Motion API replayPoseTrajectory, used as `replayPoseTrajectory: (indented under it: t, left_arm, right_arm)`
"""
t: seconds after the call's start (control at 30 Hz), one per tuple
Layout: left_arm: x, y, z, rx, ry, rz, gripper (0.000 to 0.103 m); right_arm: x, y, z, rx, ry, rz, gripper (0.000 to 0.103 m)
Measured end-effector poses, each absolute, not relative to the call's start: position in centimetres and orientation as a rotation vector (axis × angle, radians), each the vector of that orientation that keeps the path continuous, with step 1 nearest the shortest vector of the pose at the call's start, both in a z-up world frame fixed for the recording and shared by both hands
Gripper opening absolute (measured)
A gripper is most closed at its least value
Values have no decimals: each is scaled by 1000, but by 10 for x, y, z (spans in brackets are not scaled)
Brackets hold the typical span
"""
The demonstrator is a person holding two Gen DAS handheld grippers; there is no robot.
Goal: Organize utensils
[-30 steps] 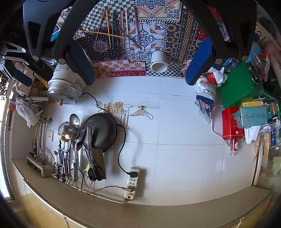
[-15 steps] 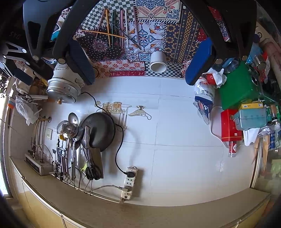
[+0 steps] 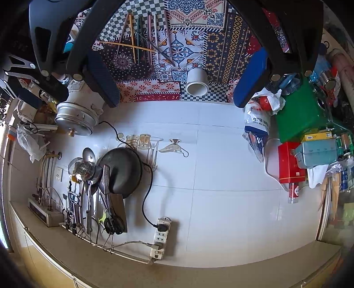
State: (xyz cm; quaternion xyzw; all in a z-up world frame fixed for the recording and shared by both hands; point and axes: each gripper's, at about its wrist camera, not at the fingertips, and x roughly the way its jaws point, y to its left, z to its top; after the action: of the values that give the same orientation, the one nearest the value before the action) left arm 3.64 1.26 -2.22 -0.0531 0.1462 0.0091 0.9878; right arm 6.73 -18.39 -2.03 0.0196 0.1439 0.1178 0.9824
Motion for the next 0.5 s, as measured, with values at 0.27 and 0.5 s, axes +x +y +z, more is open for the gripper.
replayPoseTrajectory:
  t: [0.27,0.5]
  left_arm:
    - [79,14,-53,-116,418,30,103]
    - [130,17,-98,-112,541,76,103]
  right_arm:
    - [102,-188,-49,14,402,191,103]
    - [145,-203,-89,-52,561,129,103]
